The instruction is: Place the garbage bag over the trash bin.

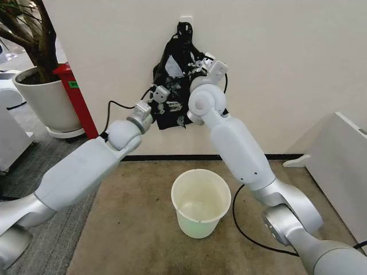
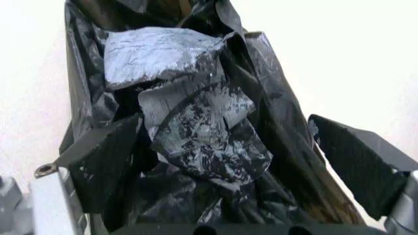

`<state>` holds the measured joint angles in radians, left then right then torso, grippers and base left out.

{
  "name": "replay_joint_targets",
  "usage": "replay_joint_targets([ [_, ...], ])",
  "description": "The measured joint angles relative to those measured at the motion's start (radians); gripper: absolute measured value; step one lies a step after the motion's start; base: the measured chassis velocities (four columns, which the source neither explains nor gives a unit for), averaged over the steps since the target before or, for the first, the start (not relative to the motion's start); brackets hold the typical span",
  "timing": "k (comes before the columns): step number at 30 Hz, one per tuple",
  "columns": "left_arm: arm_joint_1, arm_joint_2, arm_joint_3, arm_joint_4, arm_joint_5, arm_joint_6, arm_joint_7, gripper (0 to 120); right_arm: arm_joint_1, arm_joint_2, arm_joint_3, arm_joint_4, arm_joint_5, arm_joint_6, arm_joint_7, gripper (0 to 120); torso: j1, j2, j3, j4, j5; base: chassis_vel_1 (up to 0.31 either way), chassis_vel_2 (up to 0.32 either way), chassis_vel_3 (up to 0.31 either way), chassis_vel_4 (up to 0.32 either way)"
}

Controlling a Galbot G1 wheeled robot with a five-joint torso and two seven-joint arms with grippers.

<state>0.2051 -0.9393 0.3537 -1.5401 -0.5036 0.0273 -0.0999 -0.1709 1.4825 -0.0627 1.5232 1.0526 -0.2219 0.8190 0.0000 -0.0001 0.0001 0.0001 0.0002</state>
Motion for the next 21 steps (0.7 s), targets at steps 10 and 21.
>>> replay_joint_targets([
  [10,-0.006,-0.023,0.007,-0.003,-0.056,0.015,-0.056,100,0.001,-0.008,0.000,0.000,0.004,-0.001,0.000,0,0.000,0.000,0.000,0.0000,-0.0002,0.000,0.000,0.000,0.000],
  [21,-0.043,-0.071,0.013,0.037,-0.080,0.040,-0.086,100,-0.001,-0.015,-0.006,0.013,0.010,-0.002,0.006,0,0.000,0.000,0.000,-0.0002,-0.0001,0.000,0.000,0.000,0.000],
])
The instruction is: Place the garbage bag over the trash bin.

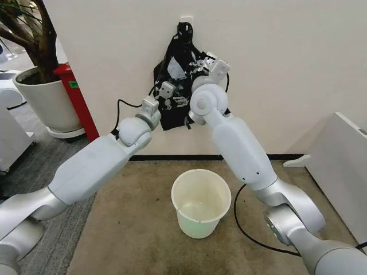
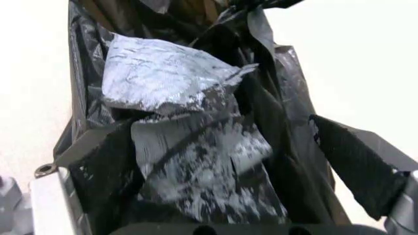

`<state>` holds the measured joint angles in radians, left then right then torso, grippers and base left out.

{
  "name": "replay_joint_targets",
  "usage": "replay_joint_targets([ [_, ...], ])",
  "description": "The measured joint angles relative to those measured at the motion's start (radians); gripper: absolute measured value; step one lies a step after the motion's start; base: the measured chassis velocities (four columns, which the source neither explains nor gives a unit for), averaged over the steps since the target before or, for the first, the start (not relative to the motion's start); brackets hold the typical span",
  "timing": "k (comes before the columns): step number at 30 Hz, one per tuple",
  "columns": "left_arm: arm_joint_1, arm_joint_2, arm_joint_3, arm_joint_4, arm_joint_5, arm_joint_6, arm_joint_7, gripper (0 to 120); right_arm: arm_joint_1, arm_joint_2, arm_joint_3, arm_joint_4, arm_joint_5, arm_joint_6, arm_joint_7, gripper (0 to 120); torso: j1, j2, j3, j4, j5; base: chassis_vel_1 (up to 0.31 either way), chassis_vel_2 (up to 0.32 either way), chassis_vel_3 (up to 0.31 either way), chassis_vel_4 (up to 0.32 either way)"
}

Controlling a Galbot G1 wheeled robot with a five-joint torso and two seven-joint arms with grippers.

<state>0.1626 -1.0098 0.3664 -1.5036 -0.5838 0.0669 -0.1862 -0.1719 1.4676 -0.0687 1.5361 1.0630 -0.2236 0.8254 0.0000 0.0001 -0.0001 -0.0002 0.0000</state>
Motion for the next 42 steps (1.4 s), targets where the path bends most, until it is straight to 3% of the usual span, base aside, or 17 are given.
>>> replay_joint_targets([
  [3,-0.003,-0.005,-0.001,0.007,-0.002,0.000,-0.001,100,-0.001,-0.002,-0.001,0.002,0.001,0.000,0.002,0,0.000,0.000,0.000,0.0002,0.0000,0.000,0.000,0.000,0.000],
  [7,-0.004,-0.008,-0.015,-0.001,-0.026,-0.004,-0.020,88,-0.007,-0.007,0.000,0.000,-0.001,0.000,0.003,0,0.000,0.000,0.000,0.0001,0.0000,0.000,0.000,0.000,0.000],
  [8,-0.002,-0.001,-0.025,-0.008,-0.032,-0.009,-0.023,81,-0.009,-0.012,0.002,-0.001,-0.002,-0.001,0.003,0,0.000,0.000,0.000,0.0001,0.0001,0.000,0.000,0.000,0.000],
  [24,0.013,0.009,-0.087,-0.013,-0.090,-0.003,-0.056,26,-0.017,-0.042,0.010,0.018,0.005,0.003,0.011,0,0.000,0.000,0.000,0.0001,-0.0001,0.000,0.000,0.000,0.000],
  [30,0.042,0.027,-0.174,-0.063,-0.157,0.009,-0.116,1,-0.045,-0.084,0.010,0.034,-0.001,0.003,-0.021,0,0.000,0.000,0.000,0.0002,0.0000,0.000,0.000,0.000,0.000],
  [42,0.104,0.066,-0.312,-0.196,-0.376,0.061,-0.221,0,-0.089,-0.164,0.020,0.046,-0.078,0.028,-0.193,0,0.000,0.000,0.000,-0.0001,0.0001,0.000,0.000,0.000,0.000],
])
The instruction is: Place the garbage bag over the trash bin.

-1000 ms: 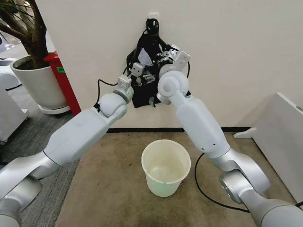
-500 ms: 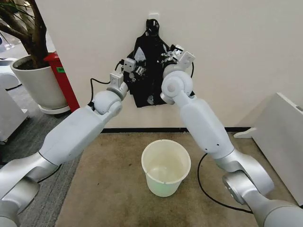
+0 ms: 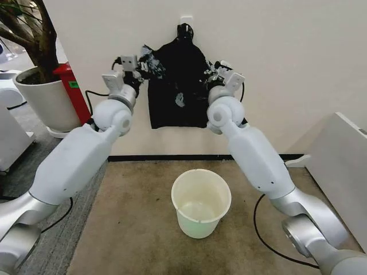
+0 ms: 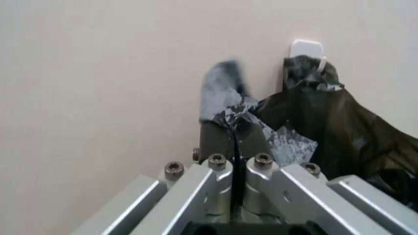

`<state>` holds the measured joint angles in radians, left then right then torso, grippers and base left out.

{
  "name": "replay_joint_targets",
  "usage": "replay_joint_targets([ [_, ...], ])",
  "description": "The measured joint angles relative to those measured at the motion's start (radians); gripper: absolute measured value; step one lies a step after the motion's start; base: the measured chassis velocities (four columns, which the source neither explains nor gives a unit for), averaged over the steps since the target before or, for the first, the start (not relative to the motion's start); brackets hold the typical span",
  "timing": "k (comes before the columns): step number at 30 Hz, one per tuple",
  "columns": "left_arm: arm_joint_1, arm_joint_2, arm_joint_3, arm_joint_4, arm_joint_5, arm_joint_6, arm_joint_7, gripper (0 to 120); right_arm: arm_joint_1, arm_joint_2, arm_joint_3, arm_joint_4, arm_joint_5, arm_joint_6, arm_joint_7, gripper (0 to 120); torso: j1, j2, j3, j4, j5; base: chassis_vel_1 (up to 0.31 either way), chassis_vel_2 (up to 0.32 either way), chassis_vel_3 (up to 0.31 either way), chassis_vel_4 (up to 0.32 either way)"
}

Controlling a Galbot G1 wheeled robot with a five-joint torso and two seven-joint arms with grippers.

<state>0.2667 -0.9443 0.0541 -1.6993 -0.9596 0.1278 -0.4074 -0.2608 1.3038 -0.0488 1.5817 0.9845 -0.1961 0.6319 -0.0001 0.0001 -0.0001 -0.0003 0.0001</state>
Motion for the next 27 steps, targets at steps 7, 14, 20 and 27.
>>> replay_joint_targets([
  [7,0.193,0.069,-0.037,-0.102,-0.044,0.034,-0.008,0,-0.121,-0.075,0.009,0.092,0.081,-0.042,0.011,0,0.000,0.000,0.000,0.0004,-0.0001,0.000,0.000,0.000,0.000],
  [14,0.345,0.118,-0.049,-0.224,-0.047,0.035,0.006,0,-0.270,-0.152,0.050,0.259,0.143,-0.051,0.060,0,0.000,0.000,0.000,0.0002,-0.0003,0.000,0.000,0.000,0.000],
  [20,0.315,0.191,-0.077,-0.328,-0.091,-0.002,0.065,0,-0.250,-0.270,0.117,0.457,0.339,-0.080,0.104,0,0.000,0.000,0.000,0.0001,0.0003,0.000,0.000,0.000,0.000],
  [27,0.314,0.333,-0.164,-0.457,-0.197,-0.094,0.226,0,-0.217,-0.472,0.275,0.646,0.652,-0.143,0.107,0,0.000,0.000,0.000,0.0006,0.0000,0.000,0.000,0.000,0.000],
])
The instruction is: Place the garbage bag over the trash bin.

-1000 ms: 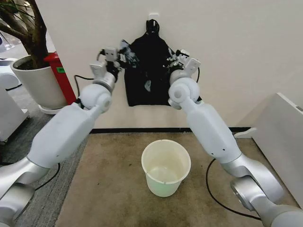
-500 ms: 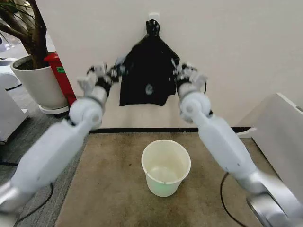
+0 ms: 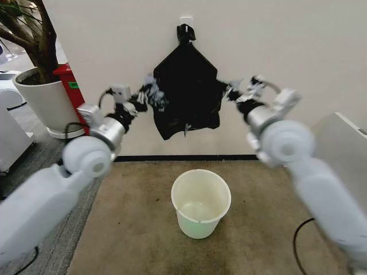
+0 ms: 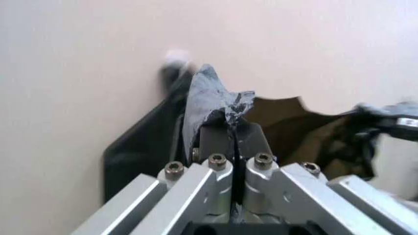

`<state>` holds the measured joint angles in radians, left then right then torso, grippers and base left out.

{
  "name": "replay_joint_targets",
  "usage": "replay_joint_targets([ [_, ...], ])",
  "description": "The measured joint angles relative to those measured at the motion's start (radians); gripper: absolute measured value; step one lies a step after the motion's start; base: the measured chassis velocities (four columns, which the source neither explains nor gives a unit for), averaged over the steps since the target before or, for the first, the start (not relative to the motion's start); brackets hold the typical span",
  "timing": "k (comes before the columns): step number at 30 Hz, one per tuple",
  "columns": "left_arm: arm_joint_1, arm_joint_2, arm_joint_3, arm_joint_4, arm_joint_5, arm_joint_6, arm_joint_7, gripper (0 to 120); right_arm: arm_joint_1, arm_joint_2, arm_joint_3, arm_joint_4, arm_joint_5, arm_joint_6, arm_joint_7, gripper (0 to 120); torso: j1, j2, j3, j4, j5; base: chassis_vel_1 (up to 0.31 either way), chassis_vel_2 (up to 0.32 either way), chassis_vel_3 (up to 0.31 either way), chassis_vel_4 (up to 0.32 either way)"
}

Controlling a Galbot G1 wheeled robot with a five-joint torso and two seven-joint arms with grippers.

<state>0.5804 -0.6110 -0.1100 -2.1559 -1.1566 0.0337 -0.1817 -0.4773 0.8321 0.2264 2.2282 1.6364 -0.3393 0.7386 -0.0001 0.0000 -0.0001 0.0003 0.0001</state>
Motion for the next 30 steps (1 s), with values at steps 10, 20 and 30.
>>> replay_joint_targets([
  [10,-0.017,0.134,-0.017,-0.231,-0.141,-0.038,0.094,0,-0.063,-0.239,0.235,0.220,0.335,0.018,0.061,0,0.000,0.000,0.000,-0.0002,0.0001,0.000,0.000,0.000,0.000],
  [20,0.005,0.158,-0.006,-0.305,-0.204,-0.032,0.088,0,-0.465,-0.361,0.713,0.283,0.555,-0.010,0.049,0,0.000,0.000,0.000,-0.0005,0.0003,0.000,0.000,0.000,0.000],
  [30,0.189,0.097,0.018,-0.301,-0.099,-0.014,0.088,0,-0.745,-0.213,0.657,0.276,0.290,-0.034,-0.011,0,0.000,0.000,0.000,-0.0004,0.0003,0.000,0.000,0.000,0.000],
])
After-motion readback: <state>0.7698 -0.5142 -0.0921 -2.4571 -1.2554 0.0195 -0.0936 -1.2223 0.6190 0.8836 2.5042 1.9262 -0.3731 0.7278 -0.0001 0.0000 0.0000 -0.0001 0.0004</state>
